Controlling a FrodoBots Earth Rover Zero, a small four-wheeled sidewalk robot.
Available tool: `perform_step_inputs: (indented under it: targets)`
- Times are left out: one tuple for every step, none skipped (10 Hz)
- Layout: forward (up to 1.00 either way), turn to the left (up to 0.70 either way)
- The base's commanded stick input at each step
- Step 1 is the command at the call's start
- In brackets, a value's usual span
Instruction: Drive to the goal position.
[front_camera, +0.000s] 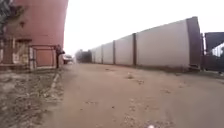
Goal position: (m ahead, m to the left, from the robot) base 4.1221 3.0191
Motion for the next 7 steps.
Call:
perform_step_inputs:
  targets:
    - [0.5, 0.0]
    - [0.5, 0.0]
    - [0.5, 0.0]
    - [0.5, 0.0]
    - [0.5, 0.0]
    - [0.5, 0.0]
    - [0.5, 0.0]
